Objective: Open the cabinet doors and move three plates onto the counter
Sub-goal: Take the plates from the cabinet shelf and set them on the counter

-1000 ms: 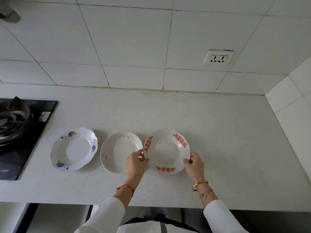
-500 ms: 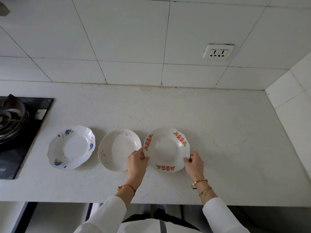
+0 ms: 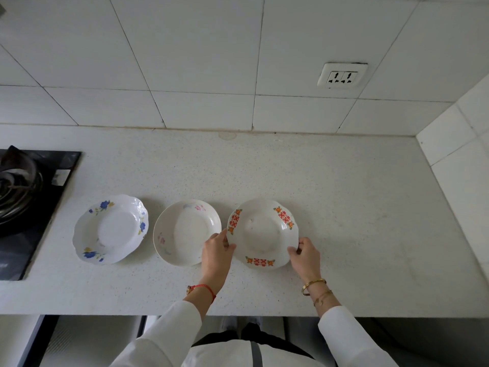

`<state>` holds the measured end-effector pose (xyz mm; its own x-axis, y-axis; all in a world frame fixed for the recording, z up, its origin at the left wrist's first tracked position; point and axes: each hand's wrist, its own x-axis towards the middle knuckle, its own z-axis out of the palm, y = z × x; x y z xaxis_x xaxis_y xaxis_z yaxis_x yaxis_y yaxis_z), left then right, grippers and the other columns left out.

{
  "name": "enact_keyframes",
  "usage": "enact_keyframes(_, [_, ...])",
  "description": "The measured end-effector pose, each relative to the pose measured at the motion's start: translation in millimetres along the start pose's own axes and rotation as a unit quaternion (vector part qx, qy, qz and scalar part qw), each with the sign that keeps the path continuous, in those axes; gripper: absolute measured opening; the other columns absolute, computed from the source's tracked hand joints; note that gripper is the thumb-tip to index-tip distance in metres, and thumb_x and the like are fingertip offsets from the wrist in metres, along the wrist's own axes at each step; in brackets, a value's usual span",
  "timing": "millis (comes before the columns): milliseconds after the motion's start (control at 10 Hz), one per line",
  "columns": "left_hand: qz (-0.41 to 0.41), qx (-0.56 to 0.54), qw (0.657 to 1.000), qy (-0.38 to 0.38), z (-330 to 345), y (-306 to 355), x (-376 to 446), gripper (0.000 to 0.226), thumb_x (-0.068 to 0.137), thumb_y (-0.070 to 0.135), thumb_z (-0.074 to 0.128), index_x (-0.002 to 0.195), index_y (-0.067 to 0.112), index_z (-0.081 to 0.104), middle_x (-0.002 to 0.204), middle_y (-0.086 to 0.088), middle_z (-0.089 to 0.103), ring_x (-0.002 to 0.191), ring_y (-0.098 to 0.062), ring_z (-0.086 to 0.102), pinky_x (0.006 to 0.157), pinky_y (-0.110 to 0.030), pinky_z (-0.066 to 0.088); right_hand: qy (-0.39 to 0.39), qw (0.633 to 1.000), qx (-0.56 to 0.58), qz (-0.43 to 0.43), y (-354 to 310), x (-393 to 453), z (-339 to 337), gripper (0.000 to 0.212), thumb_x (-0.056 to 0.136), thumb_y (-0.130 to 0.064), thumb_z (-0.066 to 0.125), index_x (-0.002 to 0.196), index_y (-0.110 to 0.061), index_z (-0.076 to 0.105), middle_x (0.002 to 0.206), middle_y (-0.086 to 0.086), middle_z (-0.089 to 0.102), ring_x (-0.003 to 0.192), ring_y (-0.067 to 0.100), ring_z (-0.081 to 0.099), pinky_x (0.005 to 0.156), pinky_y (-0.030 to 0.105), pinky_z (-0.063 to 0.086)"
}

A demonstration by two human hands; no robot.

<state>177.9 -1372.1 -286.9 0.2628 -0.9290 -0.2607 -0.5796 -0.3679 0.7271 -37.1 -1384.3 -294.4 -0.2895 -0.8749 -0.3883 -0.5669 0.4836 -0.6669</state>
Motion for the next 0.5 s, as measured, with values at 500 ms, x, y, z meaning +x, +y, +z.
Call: enact_keyframes(500, [0.052,-0.010,0.997,0.058,-34,-7,-6,0.033,0.088,0.018,0.069,0.121,0.013,0.067,0.112,-0.001,0.070,0.082,-0.011,0.067,0.075,-0.024,0.057,0.000,0.985,-0.158,-0.074,-11,-6,-12,0.045,0.089,-0.023,0.063,0.127,-0.005,0.046,0.125,0.013,0.056,0.115,0.031,0.051,0.092,0.041,0.047])
